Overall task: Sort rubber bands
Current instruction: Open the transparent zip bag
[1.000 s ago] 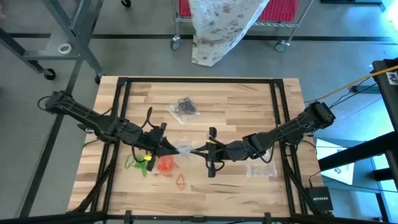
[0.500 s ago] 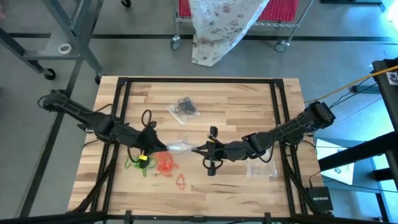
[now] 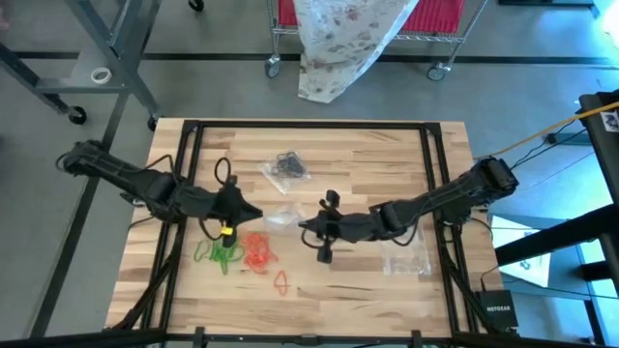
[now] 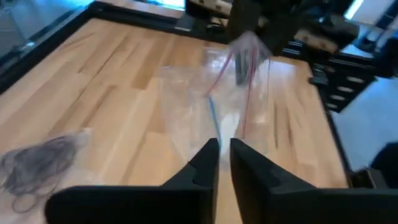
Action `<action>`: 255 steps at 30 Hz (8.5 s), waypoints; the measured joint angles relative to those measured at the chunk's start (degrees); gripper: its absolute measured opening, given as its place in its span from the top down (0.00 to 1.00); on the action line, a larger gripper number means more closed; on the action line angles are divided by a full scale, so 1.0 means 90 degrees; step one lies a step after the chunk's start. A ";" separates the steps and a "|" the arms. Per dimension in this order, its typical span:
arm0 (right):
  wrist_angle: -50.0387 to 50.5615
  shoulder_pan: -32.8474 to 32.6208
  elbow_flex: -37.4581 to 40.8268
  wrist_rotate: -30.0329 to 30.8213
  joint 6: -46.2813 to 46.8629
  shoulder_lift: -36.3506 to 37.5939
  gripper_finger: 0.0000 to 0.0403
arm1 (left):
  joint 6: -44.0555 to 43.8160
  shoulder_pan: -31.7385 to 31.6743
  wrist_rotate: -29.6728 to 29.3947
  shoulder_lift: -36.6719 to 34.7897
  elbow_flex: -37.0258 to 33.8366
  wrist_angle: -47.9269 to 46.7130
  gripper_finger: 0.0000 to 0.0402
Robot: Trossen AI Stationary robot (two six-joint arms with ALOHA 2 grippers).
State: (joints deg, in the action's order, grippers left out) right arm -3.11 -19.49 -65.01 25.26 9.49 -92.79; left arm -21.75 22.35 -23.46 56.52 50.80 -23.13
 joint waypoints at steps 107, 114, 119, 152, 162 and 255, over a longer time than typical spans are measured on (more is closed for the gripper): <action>-0.0639 0.0088 0.0010 -0.0278 -0.0449 -0.0700 1.00 | 0.0932 -0.0602 0.0643 0.0847 -0.0194 0.1161 0.81; -0.0648 0.0085 0.0007 -0.0234 -0.0587 -0.0722 1.00 | 0.0168 -0.0636 0.0480 0.0695 -0.0195 -0.0194 0.81; -0.0652 0.0085 0.0007 -0.0258 -0.0587 -0.0722 1.00 | -0.0078 -0.0849 0.0253 0.0709 -0.0196 -0.0263 0.76; -0.0700 0.0085 0.0005 -0.0379 -0.0774 -0.0722 1.00 | 0.0550 -0.1730 0.1910 0.1590 -0.1331 0.3214 0.70; -0.0779 0.0115 0.0005 -0.0259 -0.0571 -0.0724 1.00 | 0.0538 -0.1723 0.0192 0.1584 -0.1322 0.2465 1.00; 0.4180 0.1353 -0.1016 -0.0286 -0.1638 -0.0742 0.99 | 0.0398 -0.0030 -0.1228 0.0780 -0.0892 0.0209 1.00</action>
State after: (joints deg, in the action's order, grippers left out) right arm 34.52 -7.31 -74.16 22.69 -5.25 -99.47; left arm -18.17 22.08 -34.52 63.54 42.78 -21.25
